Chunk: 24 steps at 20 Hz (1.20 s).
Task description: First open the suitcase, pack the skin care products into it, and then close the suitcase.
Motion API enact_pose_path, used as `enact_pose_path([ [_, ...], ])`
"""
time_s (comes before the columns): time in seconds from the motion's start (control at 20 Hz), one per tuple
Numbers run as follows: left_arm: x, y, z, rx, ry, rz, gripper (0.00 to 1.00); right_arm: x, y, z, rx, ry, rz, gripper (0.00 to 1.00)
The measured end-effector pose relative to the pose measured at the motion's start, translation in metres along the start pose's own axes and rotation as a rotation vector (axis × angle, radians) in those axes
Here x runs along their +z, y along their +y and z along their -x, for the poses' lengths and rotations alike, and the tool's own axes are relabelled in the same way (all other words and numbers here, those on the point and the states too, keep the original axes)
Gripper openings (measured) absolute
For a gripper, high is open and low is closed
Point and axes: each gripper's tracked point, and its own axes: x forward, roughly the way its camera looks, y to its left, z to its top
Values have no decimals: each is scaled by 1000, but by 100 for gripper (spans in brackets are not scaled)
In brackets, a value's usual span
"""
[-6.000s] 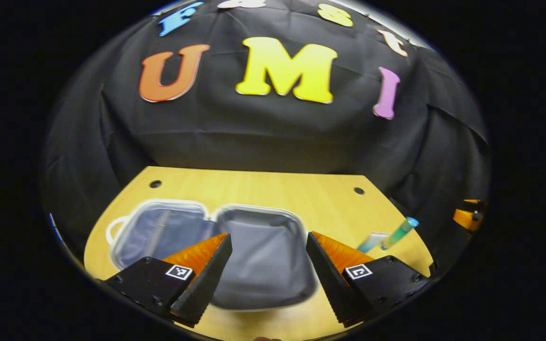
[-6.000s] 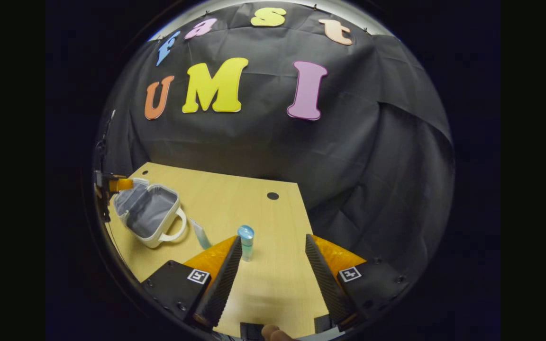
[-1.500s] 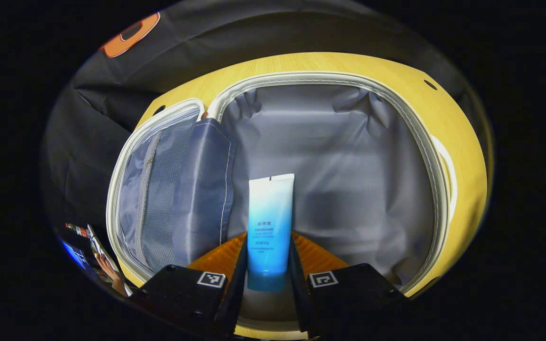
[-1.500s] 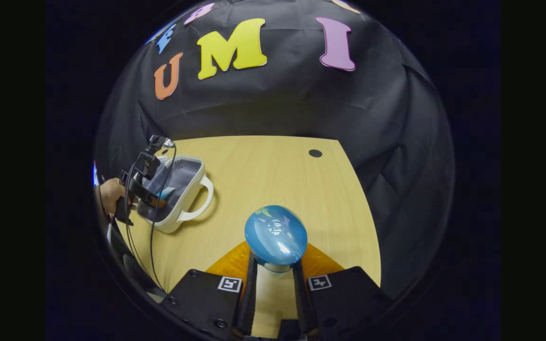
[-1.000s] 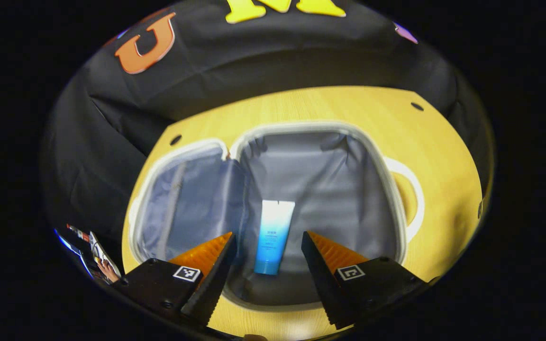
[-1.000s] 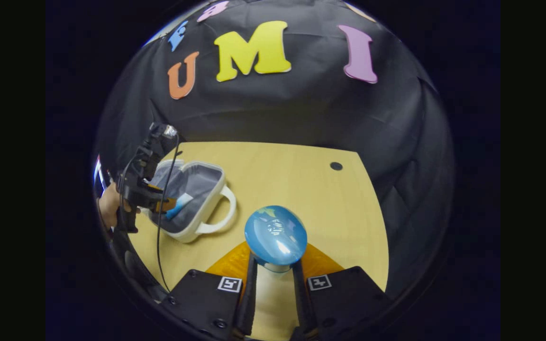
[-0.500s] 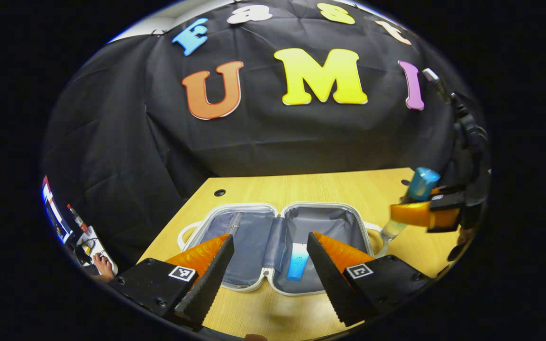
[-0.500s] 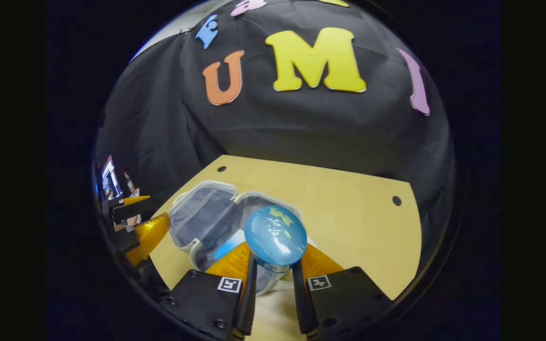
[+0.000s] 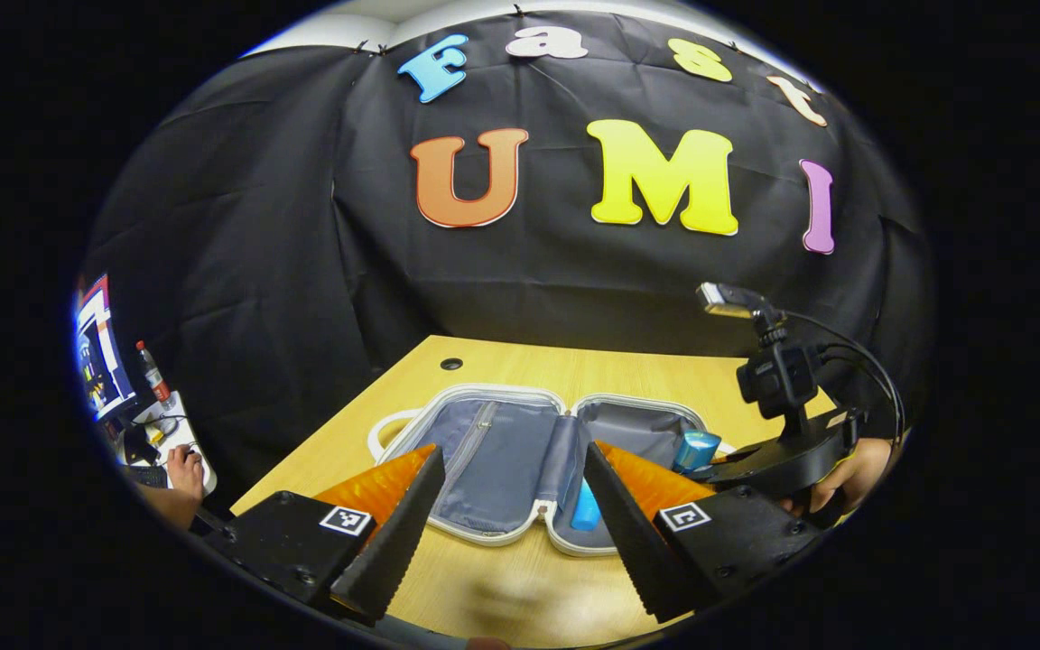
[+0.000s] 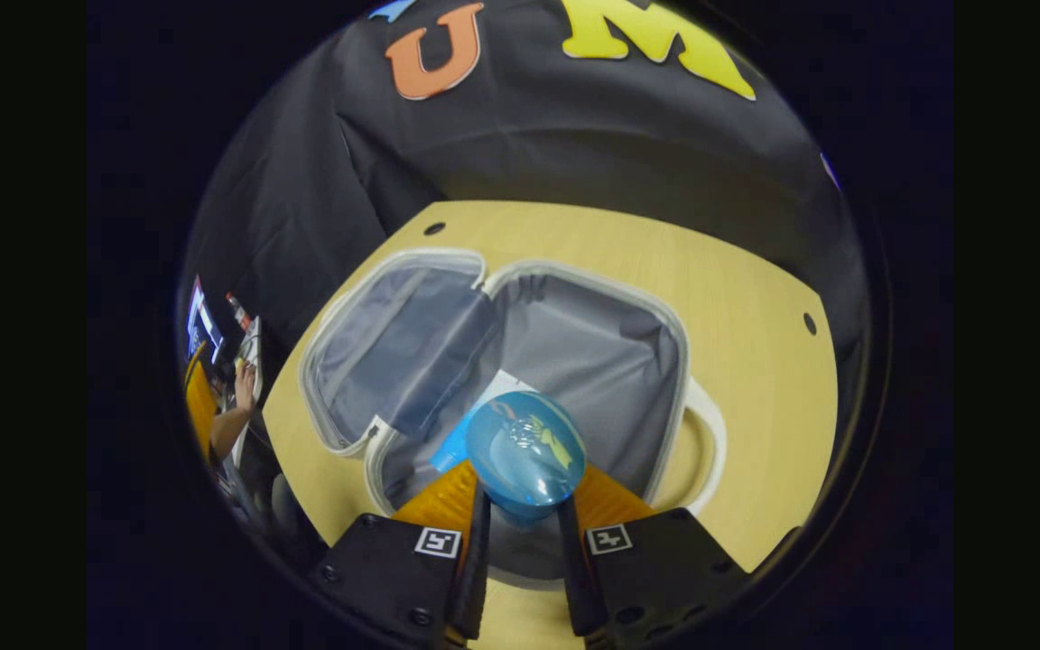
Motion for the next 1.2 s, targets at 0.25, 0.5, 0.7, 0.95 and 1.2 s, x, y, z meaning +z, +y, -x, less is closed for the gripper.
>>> enact_pose_path([
  [0.25,16,2,-3,-19,-63,9,99,-17,-3,-17,-50,120,-107,34],
  [0.5,23,5,-11,-31,-75,34,99,-3,-7,-44,-87,165,-174,34],
  [0.7,17,18,-18,-18,-55,79,99,-1,-8,-61,-117,212,-206,33],
  [0.95,14,33,-26,3,-41,122,99,-6,-12,-70,-139,255,-260,33],
  [1.2,10,46,-31,26,-25,131,99,-20,-17,-76,-166,318,-332,33],
])
